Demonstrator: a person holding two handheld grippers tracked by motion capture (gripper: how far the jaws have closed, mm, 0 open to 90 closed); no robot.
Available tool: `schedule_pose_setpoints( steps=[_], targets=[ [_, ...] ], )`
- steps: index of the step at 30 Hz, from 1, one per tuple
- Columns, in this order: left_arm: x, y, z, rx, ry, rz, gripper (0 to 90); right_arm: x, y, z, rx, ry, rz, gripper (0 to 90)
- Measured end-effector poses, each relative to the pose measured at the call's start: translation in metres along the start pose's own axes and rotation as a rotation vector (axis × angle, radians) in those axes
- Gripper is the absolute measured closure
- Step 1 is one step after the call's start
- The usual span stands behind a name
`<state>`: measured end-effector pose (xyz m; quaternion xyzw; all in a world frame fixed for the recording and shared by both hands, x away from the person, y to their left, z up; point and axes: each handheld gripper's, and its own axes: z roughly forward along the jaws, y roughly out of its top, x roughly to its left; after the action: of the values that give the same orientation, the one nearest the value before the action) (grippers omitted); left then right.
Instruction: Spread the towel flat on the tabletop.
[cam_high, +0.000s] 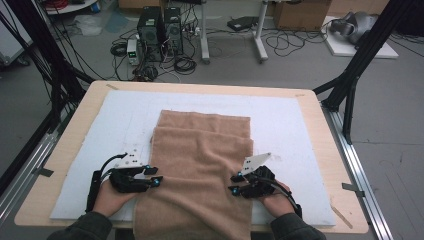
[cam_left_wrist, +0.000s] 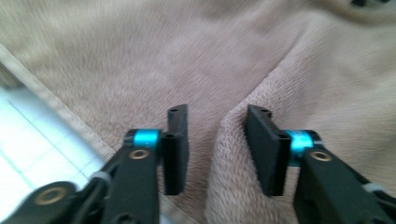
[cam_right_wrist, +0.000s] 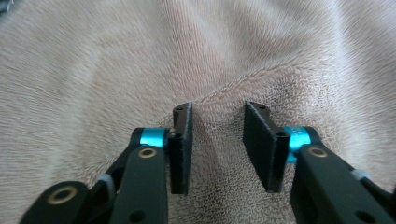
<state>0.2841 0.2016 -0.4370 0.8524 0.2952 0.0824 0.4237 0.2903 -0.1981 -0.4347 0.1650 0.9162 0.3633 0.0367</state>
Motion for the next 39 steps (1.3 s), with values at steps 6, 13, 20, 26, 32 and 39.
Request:
schedule_pose_setpoints(
  steps=[6,13,20,26,32,39],
  targets=[
    [-0.008,-0.003,-0.002,0.015,-0.035,0.035,83.4,0.002,-0.003,0.002,-0.009,0.046,-0.024,87.1],
    [-0.037,-0.018,-0.038,-0.05,-0.048,0.08,84.0,0.029,-0.003,-0.02,-0.058,0.075,-0.069,87.1],
    [-0.041,-0.017,-0.053,-0.099,-0.067,0.058,67.6,0.038,-0.006,-0.035,-0.083,0.069,-0.074,68.8],
    [-0.014,-0.002,-0.02,-0.058,-0.006,0.038,63.3,0.008,0.0,-0.017,-0.036,0.0,-0.023,61.6],
    [-0.003,-0.005,0.005,0.035,0.019,0.044,67.5,-0.009,0.001,0.005,0.005,0.01,0.003,68.5],
    [-0.014,-0.008,-0.01,0.007,0.011,0.071,87.0,-0.001,0.001,0.001,-0.018,0.038,-0.025,85.4]
  ],
)
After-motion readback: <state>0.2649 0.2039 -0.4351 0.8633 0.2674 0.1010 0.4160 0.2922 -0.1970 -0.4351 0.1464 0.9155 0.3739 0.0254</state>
